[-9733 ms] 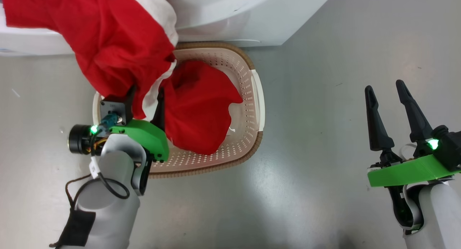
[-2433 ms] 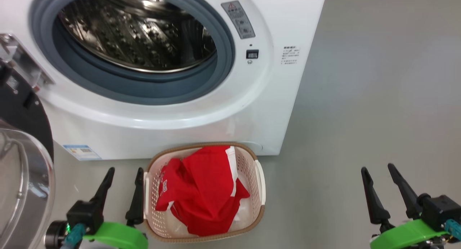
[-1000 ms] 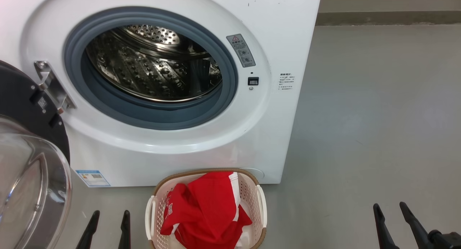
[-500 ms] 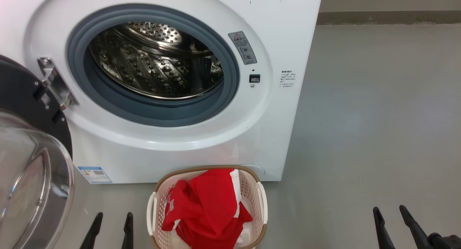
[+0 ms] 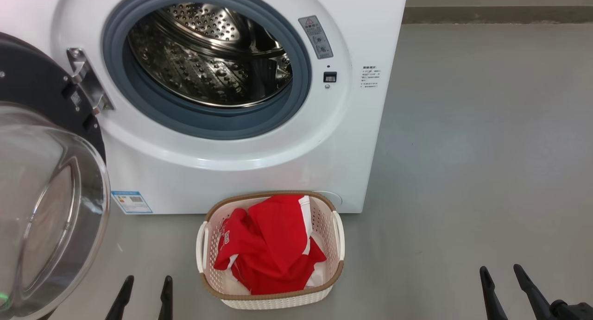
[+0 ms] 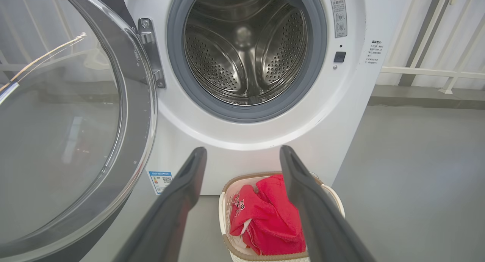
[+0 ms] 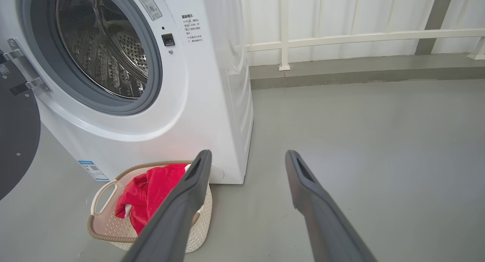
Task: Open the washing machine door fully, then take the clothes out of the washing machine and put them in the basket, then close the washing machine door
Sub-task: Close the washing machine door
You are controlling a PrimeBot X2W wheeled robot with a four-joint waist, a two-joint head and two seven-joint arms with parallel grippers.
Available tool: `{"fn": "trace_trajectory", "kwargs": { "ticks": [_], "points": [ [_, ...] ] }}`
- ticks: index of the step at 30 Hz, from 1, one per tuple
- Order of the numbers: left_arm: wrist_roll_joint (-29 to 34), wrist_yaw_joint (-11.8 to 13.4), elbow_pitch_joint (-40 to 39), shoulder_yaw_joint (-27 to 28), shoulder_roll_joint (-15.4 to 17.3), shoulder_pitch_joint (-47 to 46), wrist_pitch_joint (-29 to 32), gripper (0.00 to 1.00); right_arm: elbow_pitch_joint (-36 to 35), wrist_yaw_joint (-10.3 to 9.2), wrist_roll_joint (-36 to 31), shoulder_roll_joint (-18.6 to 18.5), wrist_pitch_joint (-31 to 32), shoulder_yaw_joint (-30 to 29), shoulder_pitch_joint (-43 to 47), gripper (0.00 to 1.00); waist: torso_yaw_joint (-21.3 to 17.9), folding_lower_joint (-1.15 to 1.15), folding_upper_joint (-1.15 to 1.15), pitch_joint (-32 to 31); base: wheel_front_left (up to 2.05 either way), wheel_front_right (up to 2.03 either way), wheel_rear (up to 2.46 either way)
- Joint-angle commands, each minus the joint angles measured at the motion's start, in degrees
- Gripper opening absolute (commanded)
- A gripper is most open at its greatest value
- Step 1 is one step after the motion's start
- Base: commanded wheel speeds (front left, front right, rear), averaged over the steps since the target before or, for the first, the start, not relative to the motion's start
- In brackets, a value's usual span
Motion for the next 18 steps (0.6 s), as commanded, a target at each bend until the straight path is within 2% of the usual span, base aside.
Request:
{"fn": "trace_trajectory", "kwargs": {
  "ticks": [1, 18],
  "points": [
    [-0.31, 0.53, -1.66, 1.62, 0.70, -0.67, -0.29, 1.00, -1.53, 0.28, 0.35, -0.88, -0.36, 0.97, -0.66, 1.00, 0.04, 0.00, 0.00, -0.05, -0.51, 0.51, 0.00],
    [-1.36, 0.66, -1.34, 1.22, 0.70, -1.02, -0.29, 1.00, -1.46, 0.28, 0.21, -0.79, -0.36, 1.35, -1.10, 1.00, 1.04, 0.00, 0.00, 0.16, -0.04, 0.04, 0.00]
  ]
}}
